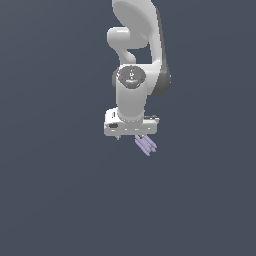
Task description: Pick up the object and move it to a goal position.
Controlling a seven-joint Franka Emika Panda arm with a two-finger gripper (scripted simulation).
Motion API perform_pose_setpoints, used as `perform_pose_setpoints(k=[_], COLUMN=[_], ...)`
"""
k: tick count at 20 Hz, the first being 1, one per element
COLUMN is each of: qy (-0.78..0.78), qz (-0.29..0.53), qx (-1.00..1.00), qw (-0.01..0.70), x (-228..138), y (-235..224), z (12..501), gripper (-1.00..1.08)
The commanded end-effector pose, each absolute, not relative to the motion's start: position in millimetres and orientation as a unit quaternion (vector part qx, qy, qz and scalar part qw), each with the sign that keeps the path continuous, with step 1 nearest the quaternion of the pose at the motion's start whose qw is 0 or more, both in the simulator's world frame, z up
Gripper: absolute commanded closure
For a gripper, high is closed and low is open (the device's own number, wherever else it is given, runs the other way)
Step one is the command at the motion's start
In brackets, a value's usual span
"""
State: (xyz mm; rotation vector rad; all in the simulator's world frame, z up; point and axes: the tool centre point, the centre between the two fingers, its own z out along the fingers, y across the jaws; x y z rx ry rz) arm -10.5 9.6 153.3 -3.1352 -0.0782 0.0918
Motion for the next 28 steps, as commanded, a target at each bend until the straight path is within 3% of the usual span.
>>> perform_pose_setpoints(k=[1, 17, 28], qy=[-0.025, -0.039, -0.141], qz=[0.029, 0.031, 0.019], qx=[-0.999, -0.999, -0.99], qw=[0.002, 0.009, 0.004], x=[-10, -8, -21], y=[10, 7, 38], z=[153, 150, 127], gripper=[-0.92, -0.92, -0.92])
